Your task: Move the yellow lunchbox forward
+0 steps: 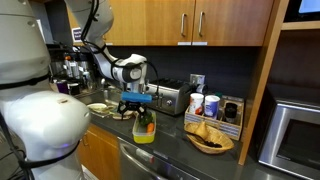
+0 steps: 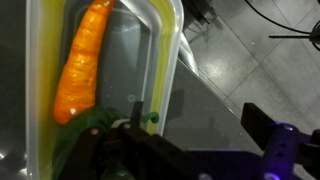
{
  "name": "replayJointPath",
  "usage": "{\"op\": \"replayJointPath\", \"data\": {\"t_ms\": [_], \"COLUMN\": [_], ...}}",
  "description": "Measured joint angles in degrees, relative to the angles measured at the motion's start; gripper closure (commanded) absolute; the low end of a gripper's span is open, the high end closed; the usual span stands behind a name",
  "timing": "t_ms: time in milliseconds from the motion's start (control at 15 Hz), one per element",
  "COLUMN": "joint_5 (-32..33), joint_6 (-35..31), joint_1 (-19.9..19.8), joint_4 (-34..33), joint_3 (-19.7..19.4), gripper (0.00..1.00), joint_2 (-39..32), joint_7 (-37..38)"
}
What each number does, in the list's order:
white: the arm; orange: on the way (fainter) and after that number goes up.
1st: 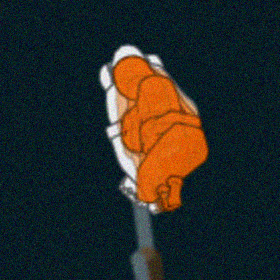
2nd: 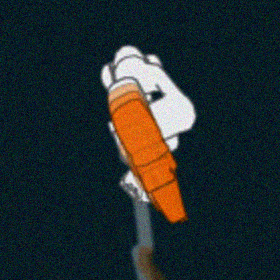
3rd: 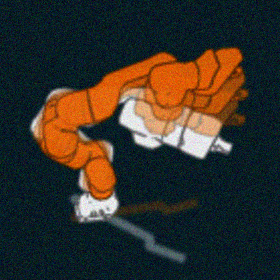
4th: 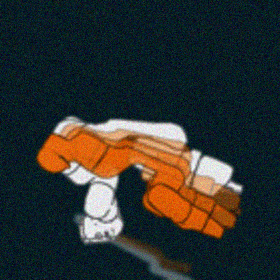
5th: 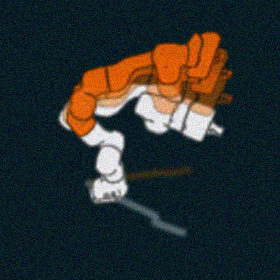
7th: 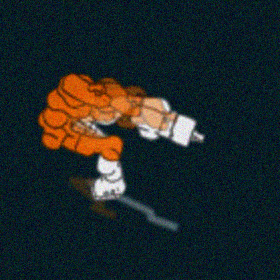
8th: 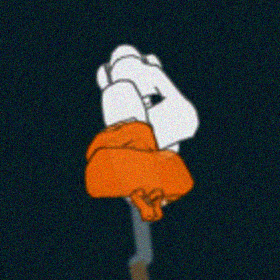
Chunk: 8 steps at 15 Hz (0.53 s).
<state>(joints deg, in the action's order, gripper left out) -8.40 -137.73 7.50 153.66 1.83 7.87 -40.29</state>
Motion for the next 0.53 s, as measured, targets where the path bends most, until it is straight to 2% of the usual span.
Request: {"op": "replayJointPath", "data": {"t_ms": [533], "joint_5": [-1.22], "joint_6": [-1.49], "joint_1": [-0.1], "joint_4": [1.73], "joint_3": [-1.19], "gripper": [0.0], "joint_2": [0.23], "joint_7": [0.03]}}
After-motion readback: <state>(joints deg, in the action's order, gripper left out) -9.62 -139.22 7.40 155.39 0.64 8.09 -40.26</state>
